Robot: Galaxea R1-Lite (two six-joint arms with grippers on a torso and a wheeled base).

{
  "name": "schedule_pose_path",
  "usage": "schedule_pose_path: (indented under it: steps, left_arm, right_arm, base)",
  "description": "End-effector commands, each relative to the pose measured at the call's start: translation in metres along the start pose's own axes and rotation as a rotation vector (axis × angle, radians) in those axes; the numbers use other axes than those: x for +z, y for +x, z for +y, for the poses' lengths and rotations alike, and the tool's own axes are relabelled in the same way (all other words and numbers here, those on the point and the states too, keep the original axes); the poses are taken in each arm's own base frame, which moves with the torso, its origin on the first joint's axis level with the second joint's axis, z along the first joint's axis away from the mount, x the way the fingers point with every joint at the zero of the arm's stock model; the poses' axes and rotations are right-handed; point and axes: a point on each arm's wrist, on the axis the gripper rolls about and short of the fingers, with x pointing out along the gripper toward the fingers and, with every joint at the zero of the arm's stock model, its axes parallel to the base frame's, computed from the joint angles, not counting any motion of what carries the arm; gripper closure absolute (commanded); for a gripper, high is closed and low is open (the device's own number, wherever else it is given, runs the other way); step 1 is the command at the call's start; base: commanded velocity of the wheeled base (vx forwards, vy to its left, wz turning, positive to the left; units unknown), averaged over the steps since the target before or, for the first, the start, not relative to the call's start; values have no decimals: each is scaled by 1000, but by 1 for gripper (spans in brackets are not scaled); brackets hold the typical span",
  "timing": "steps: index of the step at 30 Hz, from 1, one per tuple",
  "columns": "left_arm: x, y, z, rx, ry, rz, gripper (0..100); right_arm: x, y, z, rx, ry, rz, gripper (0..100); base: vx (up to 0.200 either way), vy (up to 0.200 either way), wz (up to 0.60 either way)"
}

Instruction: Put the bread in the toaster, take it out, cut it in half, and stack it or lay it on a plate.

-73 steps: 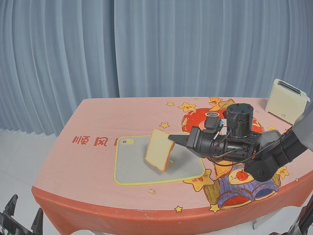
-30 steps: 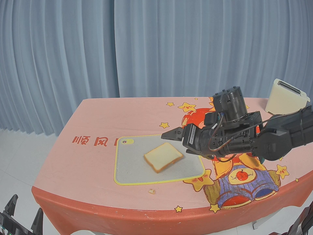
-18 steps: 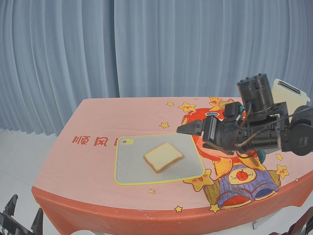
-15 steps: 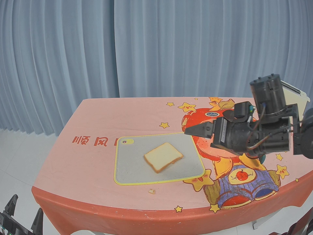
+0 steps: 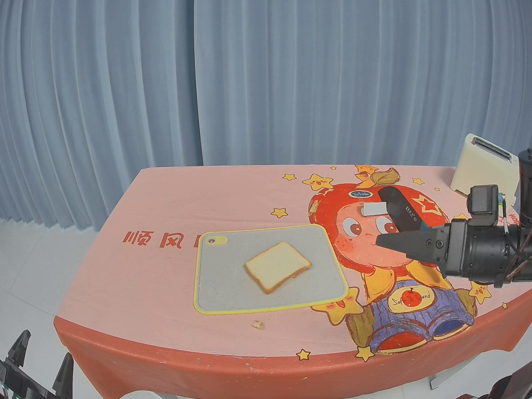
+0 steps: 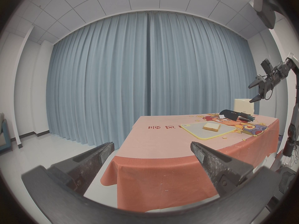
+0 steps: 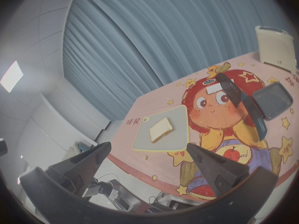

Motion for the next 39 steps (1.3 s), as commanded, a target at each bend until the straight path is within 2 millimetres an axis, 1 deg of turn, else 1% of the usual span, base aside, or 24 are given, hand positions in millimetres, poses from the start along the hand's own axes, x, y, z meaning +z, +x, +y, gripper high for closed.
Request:
schedule_pose_path:
  steps: [1,4,8,13,16,22,30,33,34,35,39]
  left_arm:
    - [-4,1,0,0,-1,18,0]
    - [-4,1,0,0,-2,18,0]
    - [-4,1,0,0,-1,18,0]
    - [-4,1,0,0,-2,18,0]
    - [-4,1,0,0,-1,18,0]
    - [-4,1,0,0,-1,18,0]
    - [-5,1,0,0,-1,16,0]
    - [-4,2,0,-2,2,16,0]
    - [-4,2,0,-2,2,16,0]
    - [-4,2,0,-3,5,16,0]
    - [-4,2,0,-5,5,16,0]
  right_arm:
    - [-2,-16,-1,23,-40,-39,0]
    - [-3,-23,-5,11,-116,-64,0]
    - [-4,-34,-8,9,-168,-96,0]
    - [-3,-43,-6,27,-178,-120,0]
    - [-4,-51,-3,53,-203,-148,0]
    - [-6,-60,-2,67,-220,-168,0]
    - [-8,-59,-7,46,-240,-168,0]
    - [-10,-54,-15,2,-253,-156,0]
    - [-10,-54,-15,2,-253,-156,0]
    - [-11,-52,-22,-34,-285,-149,0]
    - [-8,-50,-29,-84,-336,-154,0]
  base:
    - [0,0,0]
    - [0,0,0]
    - [0,0,0]
    - [0,0,0]
    - [0,0,0]
    - [0,0,0]
    - [0,0,0]
    - [0,0,0]
    - [0,0,0]
    - [0,0,0]
    - [0,0,0]
